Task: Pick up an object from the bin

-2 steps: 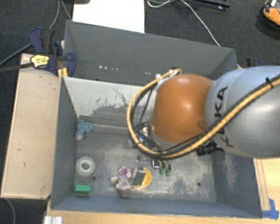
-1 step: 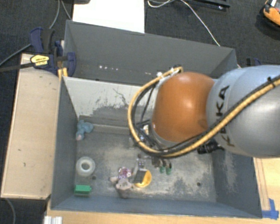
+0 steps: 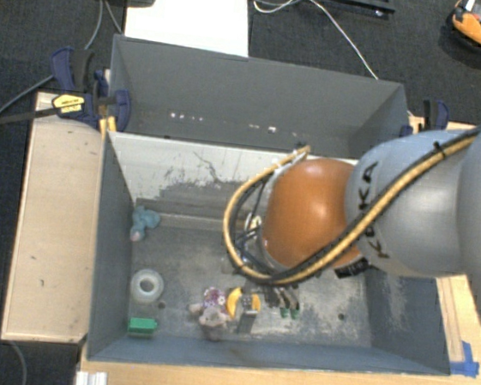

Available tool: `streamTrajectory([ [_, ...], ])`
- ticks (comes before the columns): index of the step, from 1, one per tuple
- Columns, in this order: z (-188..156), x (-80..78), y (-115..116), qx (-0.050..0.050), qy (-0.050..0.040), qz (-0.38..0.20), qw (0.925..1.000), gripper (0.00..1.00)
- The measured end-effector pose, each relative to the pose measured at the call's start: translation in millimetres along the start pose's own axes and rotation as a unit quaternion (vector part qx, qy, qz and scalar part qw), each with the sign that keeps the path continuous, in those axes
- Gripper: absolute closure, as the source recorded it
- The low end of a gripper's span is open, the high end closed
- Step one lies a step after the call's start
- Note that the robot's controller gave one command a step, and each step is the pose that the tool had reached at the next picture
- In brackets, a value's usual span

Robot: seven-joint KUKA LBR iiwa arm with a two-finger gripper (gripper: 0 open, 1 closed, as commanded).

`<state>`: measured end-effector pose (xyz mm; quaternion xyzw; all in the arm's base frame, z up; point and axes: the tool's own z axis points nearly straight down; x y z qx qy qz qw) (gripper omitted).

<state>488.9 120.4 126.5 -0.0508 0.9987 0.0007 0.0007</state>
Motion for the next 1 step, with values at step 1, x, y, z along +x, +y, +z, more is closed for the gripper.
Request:
streamTrajectory([
  [1, 30.9, 8.7, -16.5, 0.000, 0.0001, -0.219, 0.9756, 1.00],
])
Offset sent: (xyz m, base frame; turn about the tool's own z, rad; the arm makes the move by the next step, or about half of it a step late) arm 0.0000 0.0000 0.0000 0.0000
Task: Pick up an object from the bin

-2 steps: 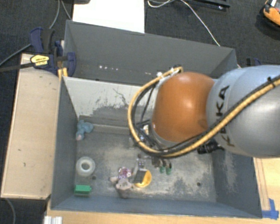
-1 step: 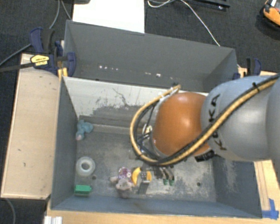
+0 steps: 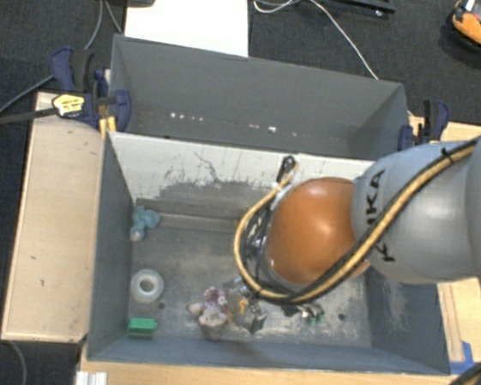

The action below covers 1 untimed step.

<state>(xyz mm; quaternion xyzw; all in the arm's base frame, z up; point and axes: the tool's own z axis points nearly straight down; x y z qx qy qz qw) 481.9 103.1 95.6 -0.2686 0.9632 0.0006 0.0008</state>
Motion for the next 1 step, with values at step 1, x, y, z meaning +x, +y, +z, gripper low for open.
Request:
streamTrajectory([
  [1, 0.0, 0.1, -0.1, 0.000, 0.0004, 0.003, 1.0000, 0.00],
])
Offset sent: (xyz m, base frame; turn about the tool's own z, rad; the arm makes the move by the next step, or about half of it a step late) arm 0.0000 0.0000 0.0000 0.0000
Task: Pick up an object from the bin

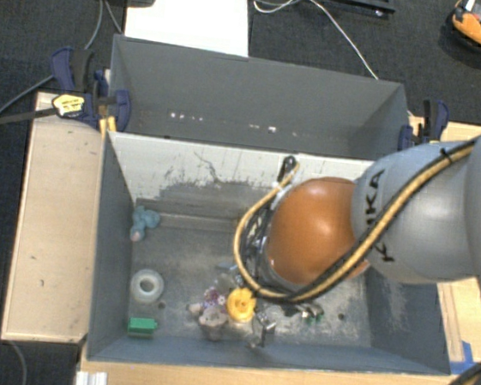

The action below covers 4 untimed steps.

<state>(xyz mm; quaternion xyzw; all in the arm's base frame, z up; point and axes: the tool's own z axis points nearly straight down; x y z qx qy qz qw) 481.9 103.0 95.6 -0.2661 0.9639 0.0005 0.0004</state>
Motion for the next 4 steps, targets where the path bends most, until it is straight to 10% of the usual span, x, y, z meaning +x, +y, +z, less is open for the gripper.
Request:
streamTrajectory([
  [1, 0, 0.1, 0, 0.000, 0.0004, 0.003, 1.0000, 1.00],
  [2, 0, 0.1, 0, 0.000, 0.0006, 0.005, 1.0000, 0.00],
  [3, 0, 0.2, 0, 0.000, 0.0008, 0.003, 1.0000, 0.00],
  [4, 25, -15.4, 29, -0.001, 0.0018, -0.054, 0.9985, 1.00],
])
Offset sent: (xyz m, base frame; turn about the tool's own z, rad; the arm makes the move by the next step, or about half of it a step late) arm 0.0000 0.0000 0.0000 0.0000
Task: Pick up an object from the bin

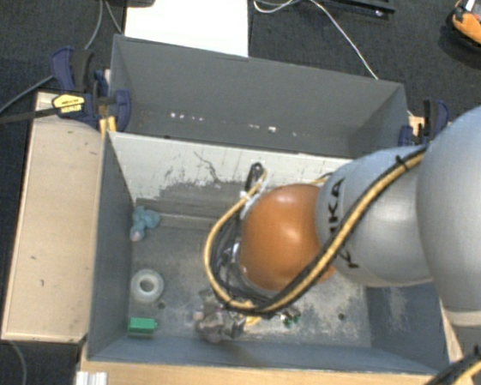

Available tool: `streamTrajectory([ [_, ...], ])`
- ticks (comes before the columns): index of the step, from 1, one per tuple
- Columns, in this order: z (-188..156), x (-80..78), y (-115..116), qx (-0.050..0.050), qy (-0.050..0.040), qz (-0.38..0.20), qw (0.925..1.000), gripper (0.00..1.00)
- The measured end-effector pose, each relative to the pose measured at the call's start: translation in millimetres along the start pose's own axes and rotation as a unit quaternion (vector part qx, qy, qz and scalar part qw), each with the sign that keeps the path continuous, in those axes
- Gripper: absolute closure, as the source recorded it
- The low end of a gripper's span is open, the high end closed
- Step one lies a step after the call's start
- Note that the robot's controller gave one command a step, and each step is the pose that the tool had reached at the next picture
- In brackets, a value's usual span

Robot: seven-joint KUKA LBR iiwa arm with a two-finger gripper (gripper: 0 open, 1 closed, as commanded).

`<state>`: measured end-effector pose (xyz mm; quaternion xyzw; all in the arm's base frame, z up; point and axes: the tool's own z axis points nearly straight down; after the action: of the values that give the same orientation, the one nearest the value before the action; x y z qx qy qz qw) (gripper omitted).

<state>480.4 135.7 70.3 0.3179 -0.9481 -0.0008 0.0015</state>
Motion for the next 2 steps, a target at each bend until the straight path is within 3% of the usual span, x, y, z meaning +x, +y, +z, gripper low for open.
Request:
streamTrajectory([
  [2, -0.2, 0.2, 0.0, 0.000, 0.0003, 0.005, 1.0000, 1.00],
])
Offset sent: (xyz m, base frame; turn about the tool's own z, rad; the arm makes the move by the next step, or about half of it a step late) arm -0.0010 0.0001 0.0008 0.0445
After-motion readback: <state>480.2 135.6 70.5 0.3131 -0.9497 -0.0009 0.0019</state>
